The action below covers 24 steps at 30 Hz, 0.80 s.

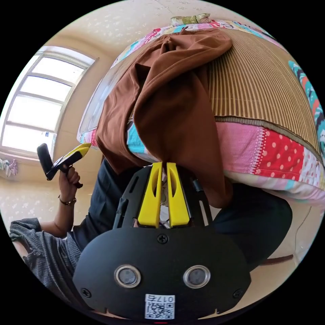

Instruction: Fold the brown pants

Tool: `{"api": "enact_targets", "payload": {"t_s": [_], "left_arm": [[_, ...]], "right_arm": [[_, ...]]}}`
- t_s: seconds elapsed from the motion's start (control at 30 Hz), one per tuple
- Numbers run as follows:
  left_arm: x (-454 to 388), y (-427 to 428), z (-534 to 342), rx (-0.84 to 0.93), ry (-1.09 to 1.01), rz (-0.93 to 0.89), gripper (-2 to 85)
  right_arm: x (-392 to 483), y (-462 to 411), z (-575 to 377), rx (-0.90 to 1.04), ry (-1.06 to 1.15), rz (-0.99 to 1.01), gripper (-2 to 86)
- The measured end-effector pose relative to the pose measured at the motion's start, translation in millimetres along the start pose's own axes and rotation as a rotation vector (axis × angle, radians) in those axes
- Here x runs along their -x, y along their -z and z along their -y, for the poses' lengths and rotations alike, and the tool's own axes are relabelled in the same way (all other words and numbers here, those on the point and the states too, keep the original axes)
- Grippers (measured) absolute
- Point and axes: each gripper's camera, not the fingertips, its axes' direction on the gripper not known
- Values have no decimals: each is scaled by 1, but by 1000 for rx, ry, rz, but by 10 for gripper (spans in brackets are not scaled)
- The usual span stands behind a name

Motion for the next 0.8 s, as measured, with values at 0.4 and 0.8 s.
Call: {"api": "enact_targets", "payload": {"t_s": [0.4,0.8], "left_arm": [[63,-37,114,-18,12,82,66],[78,-50,210,146,-11,168,53]], "right_arm": [[48,41,33,-338,54,-255,5],[67,6,167,-280,-25,-363,4]]}}
